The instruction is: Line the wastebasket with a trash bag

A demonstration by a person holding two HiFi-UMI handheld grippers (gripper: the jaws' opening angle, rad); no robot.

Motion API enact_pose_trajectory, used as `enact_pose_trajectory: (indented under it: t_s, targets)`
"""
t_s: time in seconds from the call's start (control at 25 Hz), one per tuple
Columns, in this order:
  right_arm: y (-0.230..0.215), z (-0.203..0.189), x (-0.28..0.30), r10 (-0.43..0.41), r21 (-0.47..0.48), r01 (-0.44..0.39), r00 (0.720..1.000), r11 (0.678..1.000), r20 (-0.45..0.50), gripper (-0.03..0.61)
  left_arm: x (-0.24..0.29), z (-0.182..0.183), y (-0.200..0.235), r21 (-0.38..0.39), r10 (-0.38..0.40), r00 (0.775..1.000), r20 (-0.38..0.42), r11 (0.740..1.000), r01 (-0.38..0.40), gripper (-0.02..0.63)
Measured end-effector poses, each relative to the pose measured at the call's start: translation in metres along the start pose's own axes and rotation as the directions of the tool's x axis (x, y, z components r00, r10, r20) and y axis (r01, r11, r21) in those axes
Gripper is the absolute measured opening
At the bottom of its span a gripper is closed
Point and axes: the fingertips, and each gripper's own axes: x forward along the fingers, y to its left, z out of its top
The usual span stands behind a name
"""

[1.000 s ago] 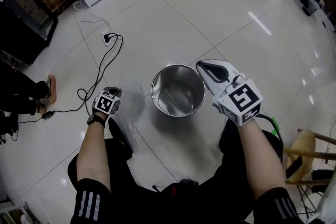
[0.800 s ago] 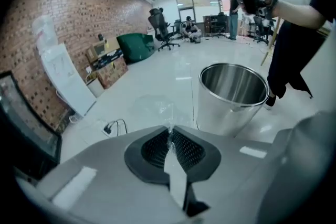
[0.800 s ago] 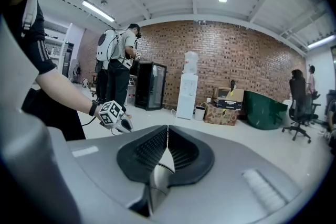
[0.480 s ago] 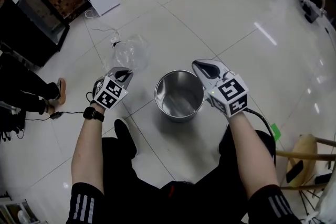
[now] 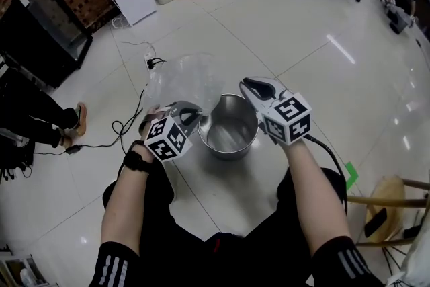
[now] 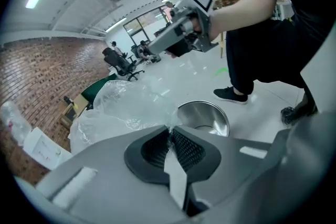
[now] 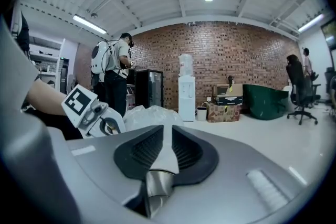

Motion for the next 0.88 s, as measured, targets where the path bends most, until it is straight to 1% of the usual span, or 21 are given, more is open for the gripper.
enact_pose_trajectory:
  t_s: [0.04,0.08,0.16,0.28,0.36,0.48,0.56,0.64,0.72,0.8,0.88]
  targets:
    - [0.003,-0.002,0.003,0.016,0.011,-0.016,1.000,1.000,-0.003,0.093,0.008,0.002,-0.015,0.018,-0.029,1.000,-0.003,0.999,0.029,0.000]
    - [0.007,-0.005,0.006,0.035,0.017,-0.034,0.999,0.999,-0.012,0.122,0.016,0.003,-0.029,0.034,-0.056,0.998,-0.006,0.998,0.057,0.000]
    - [0.015,-0.015,0.014,0.075,0.014,-0.074,0.996,0.997,-0.056,0.137,0.031,0.005,-0.053,0.058,-0.104,0.995,-0.003,0.993,0.104,0.000]
    - [0.025,-0.045,0.028,0.111,-0.008,-0.115,0.978,0.993,-0.175,0.136,0.051,0.010,-0.078,0.059,-0.164,0.986,0.016,0.985,0.163,0.004]
    - [0.024,-0.075,0.038,0.109,-0.005,-0.115,0.958,0.993,-0.266,0.132,0.060,0.010,-0.087,0.048,-0.205,0.979,0.017,0.978,0.204,0.039]
    - [0.020,-0.121,0.048,0.115,0.017,-0.117,0.914,0.993,-0.389,0.127,0.070,0.008,-0.098,0.037,-0.263,0.965,0.006,0.964,0.263,0.056]
    - [0.022,-0.143,0.049,0.123,0.002,-0.137,0.881,0.991,-0.457,0.124,0.073,0.009,-0.107,0.035,-0.299,0.954,0.007,0.954,0.299,0.063]
    - [0.025,-0.159,0.049,0.124,-0.014,-0.152,0.854,0.988,-0.505,0.123,0.071,0.010,-0.112,0.039,-0.325,0.945,0.016,0.945,0.325,0.076]
    - [0.028,-0.172,0.050,0.121,-0.023,-0.158,0.833,0.987,-0.541,0.118,0.066,0.011,-0.112,0.039,-0.332,0.943,0.033,0.943,0.330,0.096]
    - [0.027,-0.183,0.050,0.114,-0.033,-0.161,0.815,0.986,-0.569,0.115,0.059,0.015,-0.106,0.024,-0.319,0.946,0.064,0.948,0.318,0.122]
    - [0.026,-0.189,0.050,0.108,-0.042,-0.163,0.804,0.986,-0.585,0.115,0.048,0.019,-0.093,-0.022,-0.297,0.948,0.112,0.953,0.301,0.132]
